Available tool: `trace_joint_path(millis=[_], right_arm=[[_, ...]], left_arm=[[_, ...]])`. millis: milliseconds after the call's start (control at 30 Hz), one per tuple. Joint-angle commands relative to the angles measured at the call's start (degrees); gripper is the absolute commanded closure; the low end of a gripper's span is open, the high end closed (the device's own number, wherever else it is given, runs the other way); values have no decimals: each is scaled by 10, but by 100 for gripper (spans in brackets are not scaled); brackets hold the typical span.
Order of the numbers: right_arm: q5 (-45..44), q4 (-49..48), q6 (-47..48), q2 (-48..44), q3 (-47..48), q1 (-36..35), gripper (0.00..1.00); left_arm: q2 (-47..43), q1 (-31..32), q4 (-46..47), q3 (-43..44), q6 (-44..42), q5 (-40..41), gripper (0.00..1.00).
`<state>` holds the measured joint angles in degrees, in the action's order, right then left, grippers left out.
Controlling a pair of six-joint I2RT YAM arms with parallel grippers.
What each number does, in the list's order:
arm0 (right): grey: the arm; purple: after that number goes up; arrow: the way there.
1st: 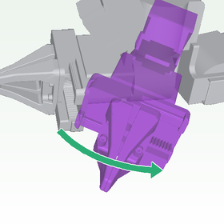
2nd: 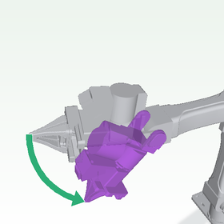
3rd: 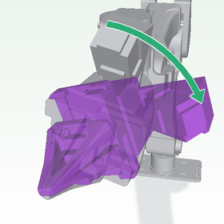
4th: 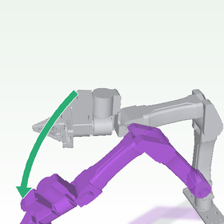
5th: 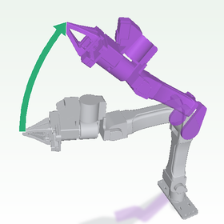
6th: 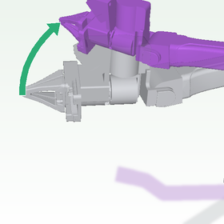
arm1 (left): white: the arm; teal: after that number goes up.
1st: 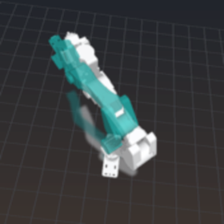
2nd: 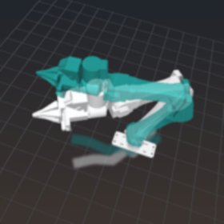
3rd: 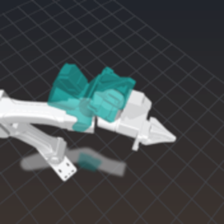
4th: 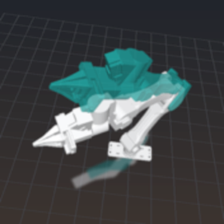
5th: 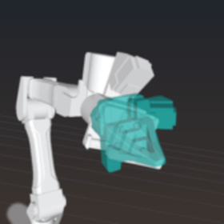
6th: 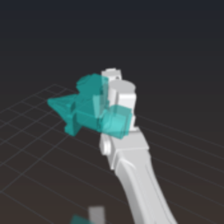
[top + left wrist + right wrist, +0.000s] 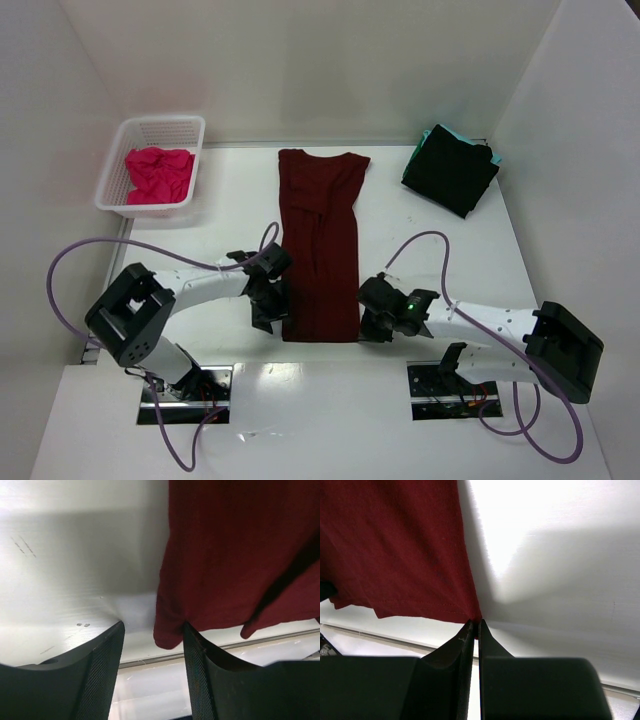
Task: Fold and stack the t-shirts
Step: Grab the bottom of the folded rectangular tshirt with both arms
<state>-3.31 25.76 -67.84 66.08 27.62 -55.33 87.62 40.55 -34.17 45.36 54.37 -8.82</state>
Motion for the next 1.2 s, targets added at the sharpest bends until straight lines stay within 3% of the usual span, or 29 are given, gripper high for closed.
trace_joint_path(millis=[0,600,1167], right_arm=[[-17,-2,10,-2,1,4,92],[-12,3,27,-27,-5,32,92],[-7,30,3,-99,-34,32,100]], left_arm=[[17,8,5,6,5,6,41],[23,8,0,-5,33,12,99],[-58,8,-45,-30,57,28,100]])
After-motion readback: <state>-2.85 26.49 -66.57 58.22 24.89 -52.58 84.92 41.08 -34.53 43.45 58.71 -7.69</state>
